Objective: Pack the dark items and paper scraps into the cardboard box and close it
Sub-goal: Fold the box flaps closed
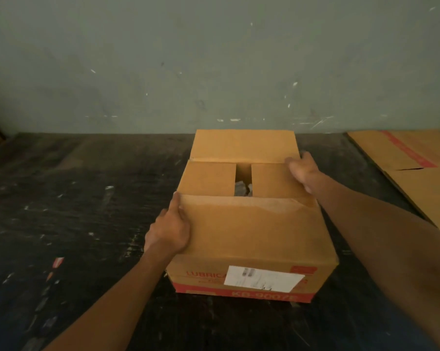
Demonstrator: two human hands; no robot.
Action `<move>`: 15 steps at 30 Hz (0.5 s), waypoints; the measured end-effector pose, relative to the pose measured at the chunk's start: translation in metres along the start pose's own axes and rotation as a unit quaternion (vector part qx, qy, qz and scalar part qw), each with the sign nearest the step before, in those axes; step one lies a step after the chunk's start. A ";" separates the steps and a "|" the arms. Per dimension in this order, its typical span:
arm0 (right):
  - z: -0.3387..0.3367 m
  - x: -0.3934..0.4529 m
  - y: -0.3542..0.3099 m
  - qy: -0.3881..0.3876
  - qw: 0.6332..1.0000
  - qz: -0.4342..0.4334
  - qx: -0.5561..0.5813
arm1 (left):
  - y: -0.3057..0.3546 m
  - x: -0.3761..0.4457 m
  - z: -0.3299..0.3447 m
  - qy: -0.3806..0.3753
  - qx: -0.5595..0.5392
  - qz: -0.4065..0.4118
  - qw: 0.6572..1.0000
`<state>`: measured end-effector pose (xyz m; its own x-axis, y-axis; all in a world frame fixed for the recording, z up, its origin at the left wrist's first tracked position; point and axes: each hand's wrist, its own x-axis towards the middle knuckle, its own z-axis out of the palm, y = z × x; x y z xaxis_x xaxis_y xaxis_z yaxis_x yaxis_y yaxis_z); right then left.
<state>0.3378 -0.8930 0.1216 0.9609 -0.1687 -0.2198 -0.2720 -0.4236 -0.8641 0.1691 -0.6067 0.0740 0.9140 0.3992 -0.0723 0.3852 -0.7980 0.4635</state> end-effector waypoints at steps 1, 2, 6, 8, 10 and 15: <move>0.000 0.006 -0.003 0.015 0.999 0.003 0.046 | 0.001 -0.001 0.000 0.006 0.000 0.002 1.000; -0.002 0.012 -0.005 0.025 0.995 0.010 0.092 | 0.002 -0.002 0.000 0.012 0.001 0.004 1.000; -0.013 0.021 -0.011 0.010 0.972 0.056 0.228 | 0.004 -0.001 0.000 0.011 0.013 -0.013 1.000; -0.020 0.009 -0.016 -0.001 0.965 0.047 0.260 | 0.005 -0.003 0.000 0.008 0.014 -0.016 1.000; -0.025 0.004 -0.013 -0.001 0.959 0.029 0.282 | 0.005 -0.005 0.000 0.006 0.008 -0.013 1.000; -0.032 -0.025 0.008 -0.052 0.949 0.007 0.312 | 0.007 -0.007 -0.003 0.005 -0.007 -0.023 1.000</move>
<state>0.3100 -0.9206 0.1351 0.9664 -0.0675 -0.2482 -0.2313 0.1933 -0.9535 0.1648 -0.6133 0.0807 0.8936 0.4408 -0.0847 0.4255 -0.7720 0.4722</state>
